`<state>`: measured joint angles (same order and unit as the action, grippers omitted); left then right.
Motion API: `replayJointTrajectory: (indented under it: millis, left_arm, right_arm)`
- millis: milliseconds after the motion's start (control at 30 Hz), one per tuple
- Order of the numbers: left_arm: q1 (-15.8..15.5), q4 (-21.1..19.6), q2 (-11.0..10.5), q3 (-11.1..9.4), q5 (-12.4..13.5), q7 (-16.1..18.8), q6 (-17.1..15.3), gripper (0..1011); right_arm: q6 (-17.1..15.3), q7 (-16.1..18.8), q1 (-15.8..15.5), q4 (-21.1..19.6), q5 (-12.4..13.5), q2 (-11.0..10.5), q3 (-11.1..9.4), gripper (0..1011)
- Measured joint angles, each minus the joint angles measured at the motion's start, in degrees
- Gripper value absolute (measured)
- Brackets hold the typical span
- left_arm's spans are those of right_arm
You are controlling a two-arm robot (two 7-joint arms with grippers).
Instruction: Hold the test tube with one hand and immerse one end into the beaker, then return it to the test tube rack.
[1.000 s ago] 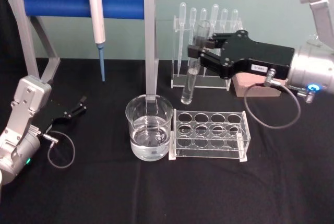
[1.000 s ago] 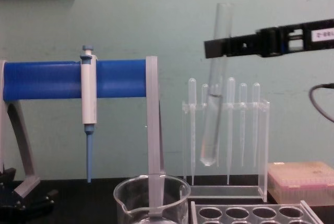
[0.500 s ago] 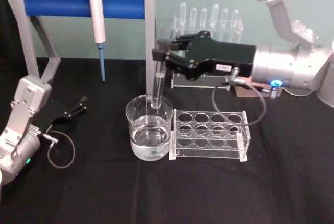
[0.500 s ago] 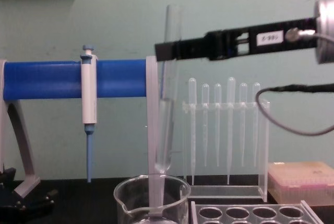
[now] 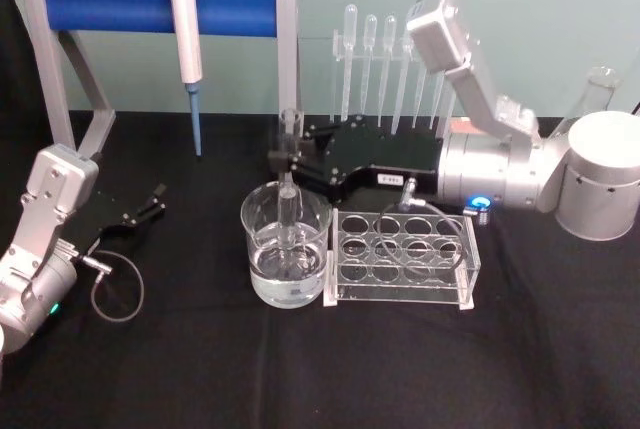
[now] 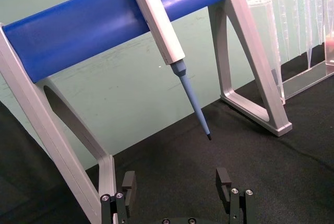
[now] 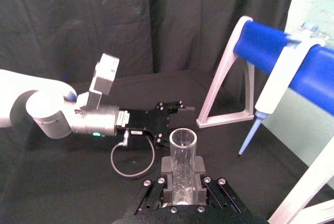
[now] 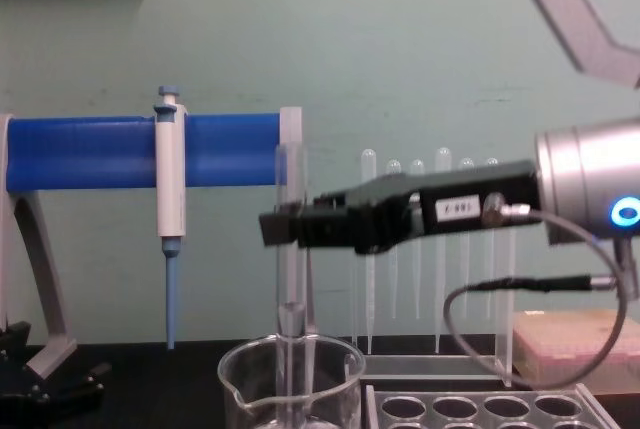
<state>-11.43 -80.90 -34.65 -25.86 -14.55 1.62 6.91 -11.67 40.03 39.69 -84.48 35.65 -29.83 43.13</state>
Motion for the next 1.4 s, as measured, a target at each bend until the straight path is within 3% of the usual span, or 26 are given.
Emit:
replayJointTrajectory:
  millis: [233,667,1400]
  left_arm:
    - [0.0,0.0,0.0,0.0,0.0,0.0,0.0,1000]
    - [0.0,0.0,0.0,0.0,0.0,0.0,0.0,1000]
    - [0.0,0.0,0.0,0.0,0.0,0.0,0.0,1000]
  right_arm:
    - [2.5,0.2,-1.4,2.2,-2.8,1.5,0.9,236]
    - [4.6,-1.2,-3.5,3.7,-6.5,2.3,0.2,236]
    - [5.3,-1.8,-6.6,4.3,-9.2,3.7,-2.2,236]
